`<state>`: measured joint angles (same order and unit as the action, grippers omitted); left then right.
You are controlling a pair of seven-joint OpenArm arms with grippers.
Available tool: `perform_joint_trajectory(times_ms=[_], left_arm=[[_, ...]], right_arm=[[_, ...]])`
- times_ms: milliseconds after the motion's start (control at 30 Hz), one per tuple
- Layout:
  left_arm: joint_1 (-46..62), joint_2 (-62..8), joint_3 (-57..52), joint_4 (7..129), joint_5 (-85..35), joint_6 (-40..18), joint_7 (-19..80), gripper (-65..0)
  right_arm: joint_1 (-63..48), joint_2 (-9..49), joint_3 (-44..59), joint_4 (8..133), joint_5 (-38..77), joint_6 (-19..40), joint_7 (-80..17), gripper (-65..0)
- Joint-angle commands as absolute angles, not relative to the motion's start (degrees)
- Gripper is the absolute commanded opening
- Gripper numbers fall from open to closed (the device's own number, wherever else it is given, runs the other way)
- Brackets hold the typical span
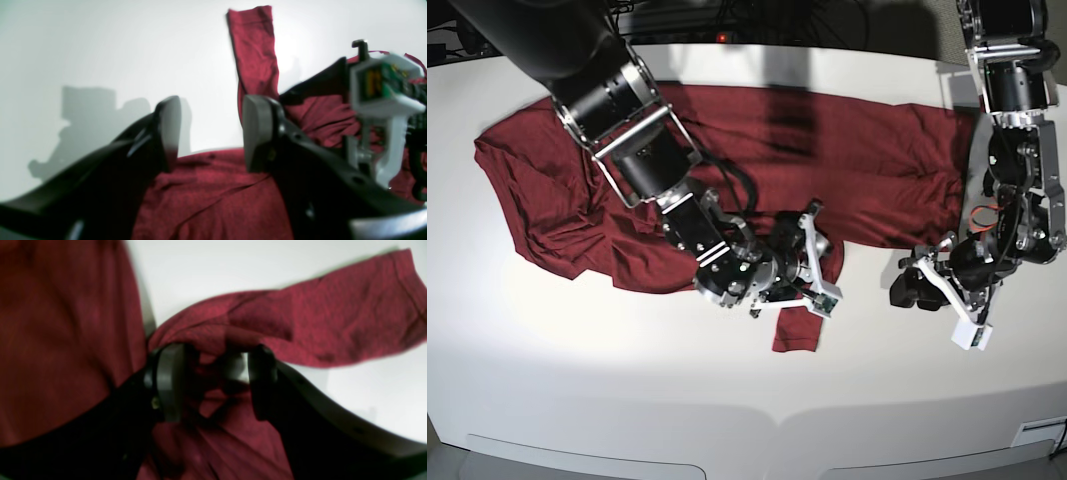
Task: Fold the T-shirt properly
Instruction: 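Drag the sleeve across the shirt body with the right gripper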
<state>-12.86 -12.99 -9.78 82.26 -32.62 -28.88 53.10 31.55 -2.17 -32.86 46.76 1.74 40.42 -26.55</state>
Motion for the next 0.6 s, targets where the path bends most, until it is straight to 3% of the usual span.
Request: perform_joint_trajectory(times_ms=[0,167,200,300,567], left_arm=[[-14.28,-13.52,-10.02,83.4,-33.47,-29.15,51.83,-36.0],[-14.28,-13.5,-10.02,83.4,-33.47,-29.12,51.83,-36.0],[-14.28,-13.5,-10.02,83.4,-33.5,-29.15,51.83,-36.0],[-14.26,-13.47,-10.02,83.4,-33.56,-29.12,51.86,-36.0],[-14.28,-13.5,-10.02,83.4,-33.52,-29.12,51.88,-36.0]], right_arm=[[33.15,-1.19,-32.58,49.1,3.4,40.0,-25.89,-36.0],[33.17,2.04,-29.34,54.28,5.91,39.4,-22.5,-36.0],[33.15,1.83,-27.64,54.24,5.67,36.21,-20.14,-36.0],[33.15,-0.75,-21.28,53.43,2.04,27.75,-17.47,-36.0],[33.17,-8.82,-6.57,52.03,-4.84,24.18,-14.87,-36.0]])
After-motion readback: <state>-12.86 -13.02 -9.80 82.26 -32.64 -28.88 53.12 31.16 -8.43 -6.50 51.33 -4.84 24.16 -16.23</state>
